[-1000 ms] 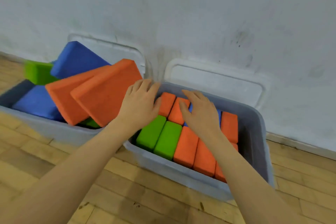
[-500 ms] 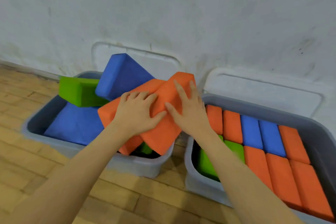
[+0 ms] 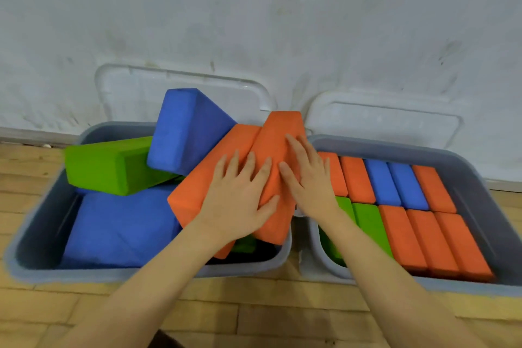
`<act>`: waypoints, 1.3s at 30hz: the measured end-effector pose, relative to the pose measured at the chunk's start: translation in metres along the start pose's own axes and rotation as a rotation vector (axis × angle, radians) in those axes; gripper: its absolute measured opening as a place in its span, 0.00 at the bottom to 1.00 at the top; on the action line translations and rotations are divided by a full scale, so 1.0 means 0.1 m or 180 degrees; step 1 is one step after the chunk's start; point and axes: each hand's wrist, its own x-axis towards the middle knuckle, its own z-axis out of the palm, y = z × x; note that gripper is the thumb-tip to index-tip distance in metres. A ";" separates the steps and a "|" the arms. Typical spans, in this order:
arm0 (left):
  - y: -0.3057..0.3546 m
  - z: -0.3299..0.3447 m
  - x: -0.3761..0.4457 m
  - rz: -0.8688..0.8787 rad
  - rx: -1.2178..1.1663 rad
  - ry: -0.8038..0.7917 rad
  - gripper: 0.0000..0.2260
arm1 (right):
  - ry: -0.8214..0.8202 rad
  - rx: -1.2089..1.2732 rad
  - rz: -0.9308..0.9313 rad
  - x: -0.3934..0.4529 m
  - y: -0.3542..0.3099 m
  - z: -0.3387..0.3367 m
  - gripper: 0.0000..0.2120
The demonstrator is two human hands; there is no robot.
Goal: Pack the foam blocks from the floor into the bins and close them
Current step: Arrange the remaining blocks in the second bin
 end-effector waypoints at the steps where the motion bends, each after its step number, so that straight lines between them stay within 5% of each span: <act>1: 0.00 0.00 0.02 0.0009 -0.0029 0.0001 0.28 | -0.0050 0.0058 0.0055 0.04 0.04 -0.02 0.32; 6: -0.01 0.02 0.14 0.0080 -0.0089 0.0283 0.25 | -0.0568 0.0315 0.0270 0.36 0.30 -0.15 0.45; 17: 0.25 0.03 0.10 -0.0305 -0.0032 0.0777 0.20 | -0.1113 0.0969 -0.0145 0.60 0.53 -0.26 0.44; 25: 0.50 0.05 0.13 -0.0531 -0.1461 0.1132 0.17 | 0.0009 0.0800 -0.0127 0.39 0.70 -0.55 0.36; 33: 0.89 0.18 0.82 -0.0802 -0.1679 0.0863 0.12 | 0.0734 0.0162 0.0570 0.15 1.29 -0.96 0.31; 39: 1.21 0.62 0.99 -0.1371 -0.0309 -0.0158 0.35 | -0.0323 -0.0233 0.0923 -0.05 1.68 -0.69 0.26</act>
